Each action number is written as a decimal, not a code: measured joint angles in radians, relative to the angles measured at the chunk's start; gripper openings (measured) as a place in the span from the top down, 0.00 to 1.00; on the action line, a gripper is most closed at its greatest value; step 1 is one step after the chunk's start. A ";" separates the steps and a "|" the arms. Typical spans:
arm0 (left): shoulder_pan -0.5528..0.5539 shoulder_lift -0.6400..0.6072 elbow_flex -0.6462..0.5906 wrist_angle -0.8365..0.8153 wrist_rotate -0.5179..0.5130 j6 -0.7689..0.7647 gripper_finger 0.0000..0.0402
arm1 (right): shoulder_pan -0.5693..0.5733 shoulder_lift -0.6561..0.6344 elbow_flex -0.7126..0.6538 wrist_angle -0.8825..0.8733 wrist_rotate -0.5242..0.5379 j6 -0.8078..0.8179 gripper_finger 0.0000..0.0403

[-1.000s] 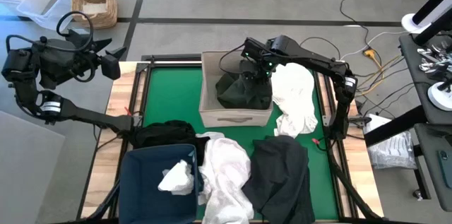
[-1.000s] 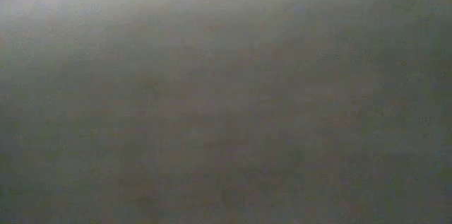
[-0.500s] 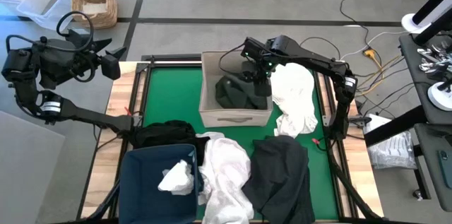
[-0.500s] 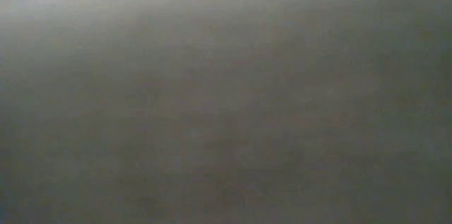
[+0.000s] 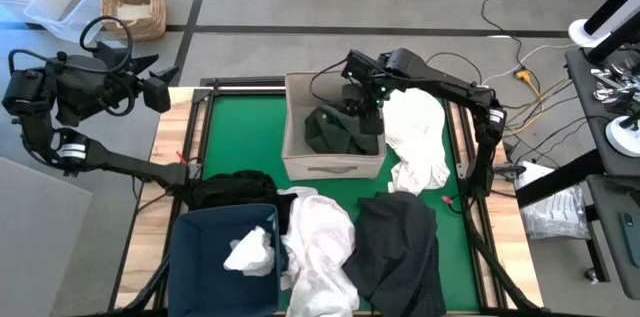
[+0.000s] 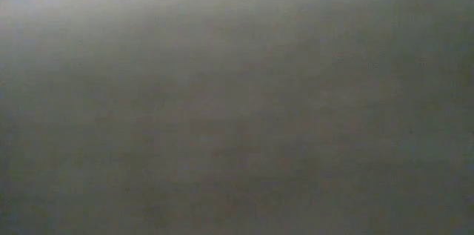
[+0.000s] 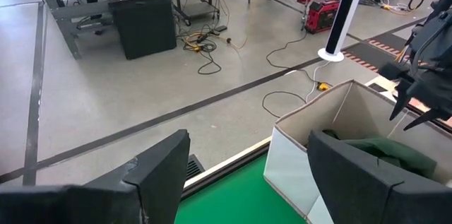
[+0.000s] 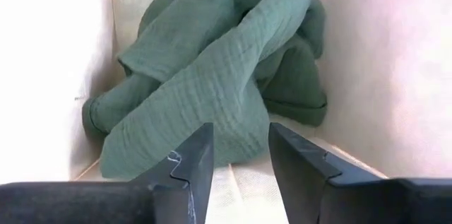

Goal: Sort clothes
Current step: Put the white cloth into the blue laundry bin

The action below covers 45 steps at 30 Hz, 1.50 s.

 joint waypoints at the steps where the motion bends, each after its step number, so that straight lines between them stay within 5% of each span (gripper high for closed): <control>1: 0.000 0.000 -0.004 0.000 0.000 0.000 0.34 | 0.000 -0.003 0.008 0.003 0.000 -0.001 0.69; 20: 0.000 0.000 -0.124 0.004 0.002 -0.057 0.34 | 0.028 -0.153 0.049 0.009 -0.001 0.012 0.77; 33: 0.000 0.001 -0.217 0.017 0.155 -0.085 0.34 | 0.133 -0.252 0.045 0.018 -0.002 0.045 0.79; 45: -0.047 -0.006 -0.402 0.179 0.184 -0.048 0.34 | 0.247 -0.305 -0.008 0.019 -0.003 0.088 0.81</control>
